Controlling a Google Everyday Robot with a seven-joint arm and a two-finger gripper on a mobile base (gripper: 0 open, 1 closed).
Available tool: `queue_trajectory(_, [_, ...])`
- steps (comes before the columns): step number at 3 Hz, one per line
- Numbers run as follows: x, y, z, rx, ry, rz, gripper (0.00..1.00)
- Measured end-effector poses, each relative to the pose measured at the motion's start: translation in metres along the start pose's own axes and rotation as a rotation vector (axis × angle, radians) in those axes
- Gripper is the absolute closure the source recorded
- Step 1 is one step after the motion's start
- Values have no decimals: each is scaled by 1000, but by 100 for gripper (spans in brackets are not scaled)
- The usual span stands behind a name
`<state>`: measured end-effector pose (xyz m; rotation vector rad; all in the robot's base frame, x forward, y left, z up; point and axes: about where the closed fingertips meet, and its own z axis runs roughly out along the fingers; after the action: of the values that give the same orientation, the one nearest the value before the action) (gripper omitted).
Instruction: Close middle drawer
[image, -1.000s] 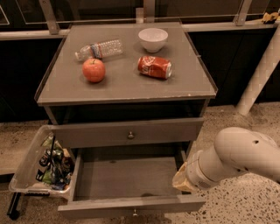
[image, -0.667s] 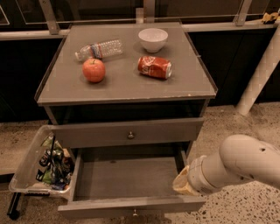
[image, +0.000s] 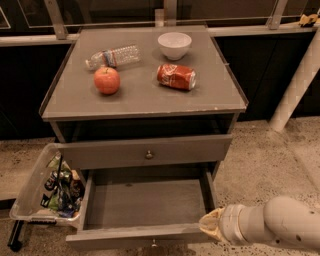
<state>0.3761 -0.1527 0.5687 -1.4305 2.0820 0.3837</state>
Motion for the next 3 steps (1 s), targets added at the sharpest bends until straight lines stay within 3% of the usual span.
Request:
queue_trajectory(1, [33, 2, 28, 35, 14, 21, 100])
queue_trajectory(3, [76, 21, 96, -4, 163, 9, 100])
